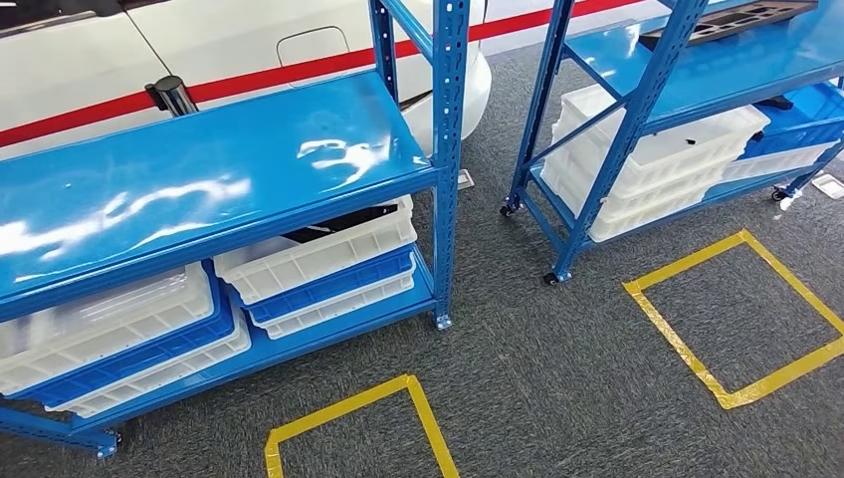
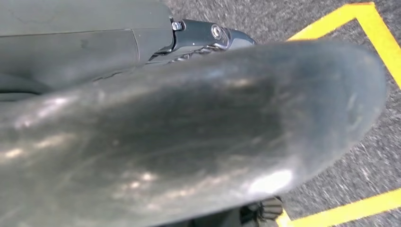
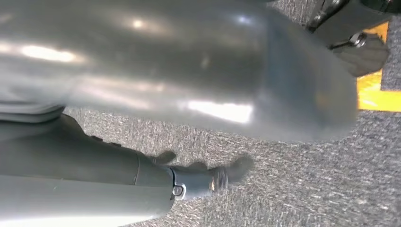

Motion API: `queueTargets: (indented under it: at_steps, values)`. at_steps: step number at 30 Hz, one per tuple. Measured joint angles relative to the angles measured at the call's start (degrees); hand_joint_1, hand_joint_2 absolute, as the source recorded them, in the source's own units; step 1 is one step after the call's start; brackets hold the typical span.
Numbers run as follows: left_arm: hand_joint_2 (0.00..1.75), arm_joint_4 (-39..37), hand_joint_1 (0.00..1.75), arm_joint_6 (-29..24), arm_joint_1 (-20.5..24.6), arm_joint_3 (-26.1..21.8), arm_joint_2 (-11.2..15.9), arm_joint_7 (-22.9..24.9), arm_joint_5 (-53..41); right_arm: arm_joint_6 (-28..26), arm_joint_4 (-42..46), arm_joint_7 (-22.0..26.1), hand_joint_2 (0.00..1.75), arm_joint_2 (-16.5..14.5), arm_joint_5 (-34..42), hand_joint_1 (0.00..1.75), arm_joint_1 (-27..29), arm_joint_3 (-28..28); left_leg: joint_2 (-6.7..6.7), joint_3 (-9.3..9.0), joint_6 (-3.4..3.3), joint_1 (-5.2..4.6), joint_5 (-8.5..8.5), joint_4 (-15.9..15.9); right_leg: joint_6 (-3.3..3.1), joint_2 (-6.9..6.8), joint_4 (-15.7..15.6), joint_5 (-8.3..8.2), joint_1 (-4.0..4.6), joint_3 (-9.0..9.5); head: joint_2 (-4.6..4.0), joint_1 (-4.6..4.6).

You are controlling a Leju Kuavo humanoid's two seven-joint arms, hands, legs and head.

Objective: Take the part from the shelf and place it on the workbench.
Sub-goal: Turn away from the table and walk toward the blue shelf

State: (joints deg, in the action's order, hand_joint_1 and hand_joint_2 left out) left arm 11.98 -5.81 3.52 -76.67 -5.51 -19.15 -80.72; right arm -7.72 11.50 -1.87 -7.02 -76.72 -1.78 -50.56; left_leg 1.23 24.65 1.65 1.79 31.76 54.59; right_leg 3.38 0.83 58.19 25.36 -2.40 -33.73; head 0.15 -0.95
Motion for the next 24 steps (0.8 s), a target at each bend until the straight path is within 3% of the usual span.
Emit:
queueTargets:
  at_steps: [2, 3, 5, 6, 7, 8, 10, 12, 15, 17, 18, 21, 22, 23, 24]
  values:
    - [0.0, 0.0, 0.0, 0.0, 0.0, 0.0, 0.0, 0.0, 0.0, 0.0, 0.0, 0.0, 0.0, 0.0, 0.0, 0.0, 0.0, 0.0, -0.39, 0.77, 0.2, 0.25, 1.26, 2.1, -0.97, -0.1, 0.0, 0.28, 0.11, 0.25, 0.0, -0.09]
    - [0.0, 0.0, 0.0, 0.0, 0.0, 0.0, 0.0, 0.0, 0.0, 0.0, 0.0, 0.0, 0.0, 0.0, 0.0, 0.0, 0.0, 0.0, -0.63, 2.11, 0.2, 0.23, 2.59, 4.9, -1.32, -0.2, 0.0, 0.4, 0.21, 0.45, 0.0, -0.16]
    - [0.0, 0.0, 0.0, 0.1, 0.1, 0.0, 0.0, 0.0, 0.0, 0.0, 0.0, 0.0, 0.0, -0.1, 0.0, 0.0, 0.0, 0.0, -0.93, 6.69, -0.06, 0.02, 5.57, 12.7, -1.84, -0.44, 0.0, 0.7, 0.64, 0.75, 0.0, -0.2]
    - [0.0, 0.0, 0.0, 0.2, 0.1, 0.0, 0.0, 0.0, 0.0, 0.0, 0.0, 0.0, 0.0, -0.1, 0.0, 0.0, 0.0, 0.0, -0.93, 8.88, -0.26, -0.05, 6.17, 15.7, -2.05, -0.53, 0.0, 0.85, 0.88, 0.9, 0.0, -0.21]
    - [0.0, 0.0, 0.0, 0.2, 0.0, 0.0, 0.0, 0.0, 0.0, 0.0, 0.0, 0.0, 0.0, -0.1, -0.1, 0.0, 0.0, 0.0, -0.93, 10.32, -0.54, -0.1, 5.62, 17.1, -2.27, -0.58, 0.0, 1.02, 1.11, 1.12, 0.0, -0.19]
    - [0.0, 0.0, 0.0, 0.2, 0.0, 0.0, 0.0, 0.0, 0.0, 0.0, 0.0, 0.0, 0.0, -0.1, -0.1, 0.0, 0.0, 0.0, -0.94, 10.69, -0.88, -0.17, 3.93, 16.3, -2.46, -0.6, 0.0, 1.18, 1.3, 1.4, 0.0, -0.18]
    - [0.0, 0.0, 0.0, 0.2, 0.0, 0.0, 0.0, 0.0, 0.0, 0.0, 0.0, 0.0, 0.0, 0.0, -0.2, 0.0, 0.0, 0.0, -1.09, 9.13, -1.72, -0.48, -0.89, 10.5, -2.58, -0.6, 0.0, 1.52, 1.5, 2.02, 0.0, -0.17]
    - [0.0, 0.0, 0.0, 0.2, 0.1, 0.0, 0.0, 0.0, 0.0, 0.0, 0.0, 0.0, 0.0, -0.1, -0.3, 0.0, 0.0, 0.0, -1.3, 7.43, -2.16, -0.97, -3.32, 5.6, -2.18, -0.62, 0.1, 1.86, 1.82, 2.35, 0.0, -0.15]
    - [0.0, 0.0, 0.0, 0.2, 0.3, 0.0, 0.0, 0.0, 0.0, 0.0, 0.0, 0.0, 0.0, -0.1, -0.4, 0.0, 0.0, 0.0, -1.12, 7.11, -2.37, -1.44, -3.4, 4.3, -1.29, -0.93, -0.1, 1.99, 1.86, 2.35, 0.0, -0.12]
    - [0.0, 0.0, 0.0, 0.2, 0.3, 0.0, -0.1, 0.0, 0.0, 0.0, 0.0, 0.0, 0.0, 0.0, -0.5, 0.0, 0.0, 0.0, -0.97, 6.62, -2.95, -1.32, -3.85, 3.6, -0.92, -1.03, 1.1, 2.83, 1.79, 1.71, 0.0, -0.08]
    - [0.0, 0.0, 0.0, 0.2, 0.3, 0.0, -0.1, 0.0, 0.0, 0.0, 0.0, 0.0, 0.0, 0.0, -0.5, 0.0, 0.0, 0.0, -0.94, 6.38, -3.23, -1.2, -4.06, 3.3, -0.97, -1.0, 3.6, 4.04, 1.78, 0.46, 0.0, -0.03]
    - [0.0, 0.0, 0.0, 0.3, 0.3, 0.0, -0.1, 0.0, 0.0, 0.0, 0.0, 0.0, 0.0, 0.0, -0.6, 0.0, 0.0, 0.0, -0.77, 6.53, -3.55, -1.32, -4.18, 3.2, -1.17, -0.94, 15.0, 8.26, 1.7, -5.5, 0.0, 0.04]
    - [0.0, 0.0, 0.0, 0.3, 0.3, 0.0, -0.1, 0.0, 0.0, 0.0, 0.0, 0.0, 0.0, 0.1, -0.6, 0.0, 0.1, 0.0, -0.65, 6.53, -3.57, -1.36, -4.16, 3.2, -0.87, -0.94, 16.6, 8.41, 1.69, -6.51, 0.0, 0.05]
    - [0.0, 0.0, 0.0, 0.3, 0.3, 0.0, -0.1, 0.0, 0.0, 0.0, 0.0, 0.0, 0.0, 0.1, -0.6, 0.0, 0.1, 0.0, -0.49, 6.48, -3.55, -1.39, -4.13, 3.2, -0.38, -0.94, 15.8, 7.58, 1.67, -6.35, 0.0, 0.06]
    - [0.0, 0.0, 0.0, 0.3, 0.3, 0.0, -0.1, 0.0, 0.0, 0.0, 0.0, 0.0, 0.0, 0.2, -0.6, 0.0, 0.1, 0.0, -0.29, 6.38, -3.52, -1.4, -4.09, 3.2, 0.16, -0.93, 12.6, 5.94, 1.66, -4.97, 0.0, 0.07]
